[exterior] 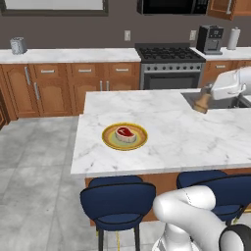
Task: Retrieve the shaker from the cabinet and place it next the steak on a plate on the dining table.
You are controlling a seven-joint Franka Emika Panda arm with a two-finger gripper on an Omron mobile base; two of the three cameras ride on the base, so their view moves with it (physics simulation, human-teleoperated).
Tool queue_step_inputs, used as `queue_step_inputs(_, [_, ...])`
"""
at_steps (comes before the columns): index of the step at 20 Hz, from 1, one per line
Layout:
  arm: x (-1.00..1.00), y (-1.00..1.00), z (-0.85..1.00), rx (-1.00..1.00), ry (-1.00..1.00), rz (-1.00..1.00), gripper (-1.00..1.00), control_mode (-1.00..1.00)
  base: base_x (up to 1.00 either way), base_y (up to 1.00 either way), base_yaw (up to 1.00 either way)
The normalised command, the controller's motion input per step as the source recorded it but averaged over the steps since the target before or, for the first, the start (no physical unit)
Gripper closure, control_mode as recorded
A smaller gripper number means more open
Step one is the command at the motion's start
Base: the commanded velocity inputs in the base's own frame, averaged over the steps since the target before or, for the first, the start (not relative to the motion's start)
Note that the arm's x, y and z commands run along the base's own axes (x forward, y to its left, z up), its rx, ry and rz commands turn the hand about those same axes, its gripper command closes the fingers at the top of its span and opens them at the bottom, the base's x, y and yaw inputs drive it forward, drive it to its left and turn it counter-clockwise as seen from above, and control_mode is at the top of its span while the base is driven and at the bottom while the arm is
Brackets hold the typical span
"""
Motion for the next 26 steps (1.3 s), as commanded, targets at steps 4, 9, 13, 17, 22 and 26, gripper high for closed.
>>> queue_step_inputs(4, [0.09,0.03,-0.4,-0.32,-0.26,0.0,1.0,-1.0,0.0,0.0,0.0])
queue_step_inputs(9, [0.11,0.01,-0.25,-0.23,-0.17,0.0,1.0,-1.0,0.0,0.0,0.0])
queue_step_inputs(13, [0.16,0.03,-0.08,-0.01,0.06,0.0,1.0,-1.0,0.0,0.0,0.0])
queue_step_inputs(17, [0.15,0.03,-0.14,0.0,0.17,0.0,1.0,-1.0,0.0,0.0,0.0])
queue_step_inputs(22, [0.31,0.01,-0.31,0.0,0.17,0.0,1.0,-1.0,0.0,0.0,0.0])
queue_step_inputs(26, [0.33,0.0,-0.35,0.0,0.06,0.0,1.0,-1.0,0.0,0.0,0.0])
